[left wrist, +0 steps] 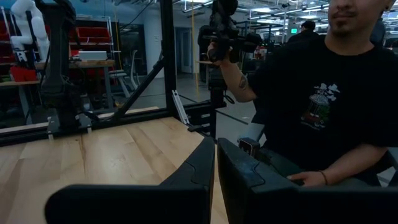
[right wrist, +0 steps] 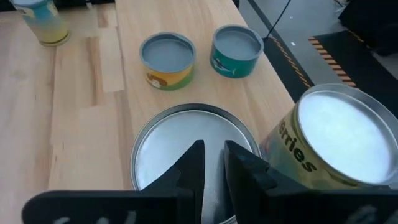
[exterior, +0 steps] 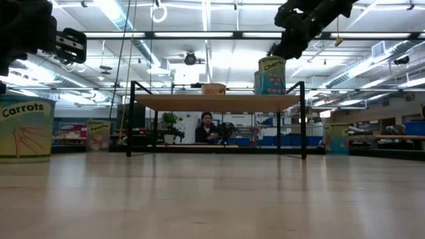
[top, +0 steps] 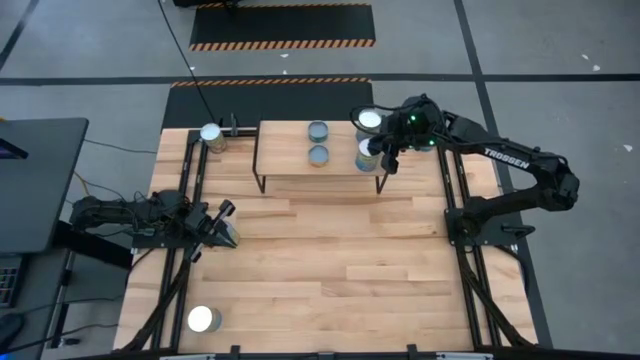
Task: Pick and place cans onto a shelf
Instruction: Put the big blue canned cherries on the shelf aligned with the other big blue canned cherries
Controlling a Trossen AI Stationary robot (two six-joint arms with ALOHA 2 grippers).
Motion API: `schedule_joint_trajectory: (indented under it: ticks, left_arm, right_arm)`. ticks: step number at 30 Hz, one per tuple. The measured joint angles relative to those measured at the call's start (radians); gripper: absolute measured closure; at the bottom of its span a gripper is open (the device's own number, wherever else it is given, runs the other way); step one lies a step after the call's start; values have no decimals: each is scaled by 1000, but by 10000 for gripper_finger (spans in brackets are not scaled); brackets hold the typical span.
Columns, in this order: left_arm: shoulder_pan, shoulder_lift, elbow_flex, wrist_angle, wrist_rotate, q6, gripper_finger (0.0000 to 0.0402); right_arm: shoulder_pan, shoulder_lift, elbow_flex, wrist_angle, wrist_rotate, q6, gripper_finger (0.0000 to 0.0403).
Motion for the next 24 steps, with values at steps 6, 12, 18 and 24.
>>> schedule_joint_trajectory:
  ticks: [6, 12, 18, 24]
  left_arm:
    - [0, 0, 0, 0, 0, 0, 374]
    - [0, 0, 0, 0, 0, 0, 374]
    - [0, 0, 0, 0, 0, 0, 374]
    - [0, 0, 0, 0, 0, 0, 374]
  right_arm:
    - [0, 2, 46, -48, 3, 0, 337]
    - [7, 1, 62, -45, 3, 3, 336]
    - [23, 9, 60, -85, 0, 0, 340]
    - [23, 32, 58, -66, 0, 0, 347]
